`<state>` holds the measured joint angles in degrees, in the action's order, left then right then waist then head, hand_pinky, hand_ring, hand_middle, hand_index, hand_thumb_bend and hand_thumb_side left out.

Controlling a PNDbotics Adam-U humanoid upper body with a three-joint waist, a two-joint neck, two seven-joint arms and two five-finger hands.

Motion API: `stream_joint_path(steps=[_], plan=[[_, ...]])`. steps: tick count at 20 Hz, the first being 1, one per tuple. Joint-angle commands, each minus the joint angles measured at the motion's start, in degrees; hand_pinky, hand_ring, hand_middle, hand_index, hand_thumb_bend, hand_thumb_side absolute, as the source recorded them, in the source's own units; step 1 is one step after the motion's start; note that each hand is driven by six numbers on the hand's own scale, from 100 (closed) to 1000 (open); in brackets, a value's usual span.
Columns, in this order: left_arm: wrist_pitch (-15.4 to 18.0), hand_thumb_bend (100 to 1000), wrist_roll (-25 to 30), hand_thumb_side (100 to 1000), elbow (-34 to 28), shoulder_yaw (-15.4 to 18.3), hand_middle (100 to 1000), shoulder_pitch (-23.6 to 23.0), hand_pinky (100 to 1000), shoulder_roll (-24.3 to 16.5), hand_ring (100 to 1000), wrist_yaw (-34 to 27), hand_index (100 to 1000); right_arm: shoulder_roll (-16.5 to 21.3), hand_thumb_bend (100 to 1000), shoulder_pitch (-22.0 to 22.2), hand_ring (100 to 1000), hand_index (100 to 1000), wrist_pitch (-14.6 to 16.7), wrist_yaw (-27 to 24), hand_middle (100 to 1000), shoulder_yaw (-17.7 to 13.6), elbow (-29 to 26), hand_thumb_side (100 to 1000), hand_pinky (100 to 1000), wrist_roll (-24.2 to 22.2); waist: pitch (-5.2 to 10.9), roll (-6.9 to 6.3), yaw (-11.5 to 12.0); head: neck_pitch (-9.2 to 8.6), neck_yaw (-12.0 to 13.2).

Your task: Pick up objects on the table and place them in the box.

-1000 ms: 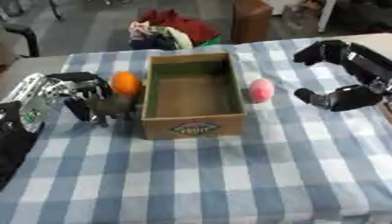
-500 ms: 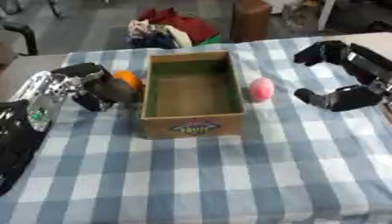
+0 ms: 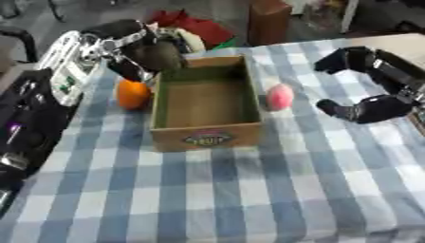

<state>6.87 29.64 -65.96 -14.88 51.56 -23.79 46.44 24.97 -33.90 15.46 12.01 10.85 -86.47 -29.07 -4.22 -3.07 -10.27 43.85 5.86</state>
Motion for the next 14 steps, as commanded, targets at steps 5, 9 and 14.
stream_joint_path(steps=[5, 9, 14], plan=[[3.68, 238, -1.52, 100, 7.68, -1.28, 501, 2.78, 627, 6.64, 514, 5.22, 662, -1.23, 374, -2.87, 810, 811, 0.61, -0.58, 730, 1.49, -0.26, 271, 803, -2.26, 0.15, -0.15, -2.39, -0.21, 1.86], [4.91, 371, -2.46, 100, 11.73, -1.15, 587, 2.12, 655, 8.34, 590, 7.0, 713, -1.44, 375, -2.89, 809, 810, 0.62, -0.69, 729, 1.62, -0.17, 272, 802, -2.74, -0.01, -0.3, -2.95, -0.49, 1.93], [5.06, 792, -3.75, 341, 12.91, -0.22, 802, 1.6, 778, 8.19, 793, 7.48, 830, -1.41, 376, -2.71, 809, 807, 0.56, -0.57, 728, 1.43, -0.01, 272, 802, -2.77, -0.06, -0.24, -2.83, -0.64, 1.54]])
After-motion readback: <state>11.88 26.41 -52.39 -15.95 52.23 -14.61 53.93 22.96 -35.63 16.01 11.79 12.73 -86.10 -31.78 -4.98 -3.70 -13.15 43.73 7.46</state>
